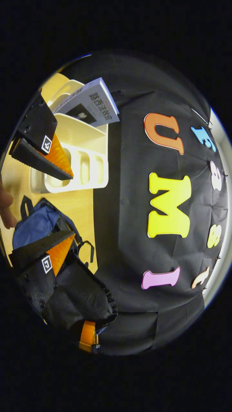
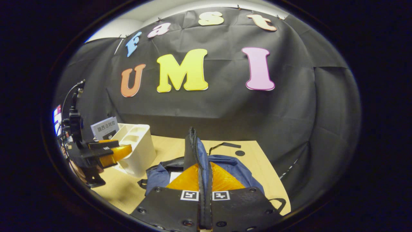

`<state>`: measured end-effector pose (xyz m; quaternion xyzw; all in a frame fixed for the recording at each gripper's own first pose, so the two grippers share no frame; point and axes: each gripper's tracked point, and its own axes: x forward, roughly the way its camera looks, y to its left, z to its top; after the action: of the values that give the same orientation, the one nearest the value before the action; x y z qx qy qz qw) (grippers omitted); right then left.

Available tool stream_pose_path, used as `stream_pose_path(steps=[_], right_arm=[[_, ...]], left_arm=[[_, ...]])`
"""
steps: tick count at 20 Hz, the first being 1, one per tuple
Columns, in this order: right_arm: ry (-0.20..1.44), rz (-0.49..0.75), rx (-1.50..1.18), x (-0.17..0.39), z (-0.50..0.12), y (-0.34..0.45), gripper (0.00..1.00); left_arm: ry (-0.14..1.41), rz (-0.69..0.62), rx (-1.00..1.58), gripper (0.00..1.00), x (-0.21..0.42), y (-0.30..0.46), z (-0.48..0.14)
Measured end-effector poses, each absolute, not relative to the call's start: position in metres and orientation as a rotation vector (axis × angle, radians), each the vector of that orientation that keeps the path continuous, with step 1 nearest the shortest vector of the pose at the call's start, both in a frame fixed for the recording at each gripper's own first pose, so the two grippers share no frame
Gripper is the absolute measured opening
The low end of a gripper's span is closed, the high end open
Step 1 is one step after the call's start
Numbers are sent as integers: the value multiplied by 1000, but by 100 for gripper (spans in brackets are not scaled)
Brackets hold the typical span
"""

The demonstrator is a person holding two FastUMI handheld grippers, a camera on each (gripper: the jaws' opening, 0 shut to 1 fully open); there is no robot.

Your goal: Open the schoolbag, grab two books from the bookshelf and put them into the schoolbag.

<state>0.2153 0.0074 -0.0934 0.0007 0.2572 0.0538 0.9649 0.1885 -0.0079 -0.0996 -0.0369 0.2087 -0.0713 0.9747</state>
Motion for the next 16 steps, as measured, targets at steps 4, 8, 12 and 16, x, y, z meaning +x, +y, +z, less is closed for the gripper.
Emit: stream_pose_path(steps=[4, 8, 12, 16], right_arm=[[517, 103, -5, 216, -95, 11, 0], [515, 106, -14, 215, -97, 18, 0], [508, 95, -6, 209, -97, 18, 0], [496, 91, 27, 203, -98, 14, 0]], left_arm=[[414, -51, 11, 98, 196, 52, -81], [421, 13, 70, 98, 214, 99, -60], [377, 68, 109, 95, 247, 136, -31], [396, 141, 181, 97, 281, 185, -18]])
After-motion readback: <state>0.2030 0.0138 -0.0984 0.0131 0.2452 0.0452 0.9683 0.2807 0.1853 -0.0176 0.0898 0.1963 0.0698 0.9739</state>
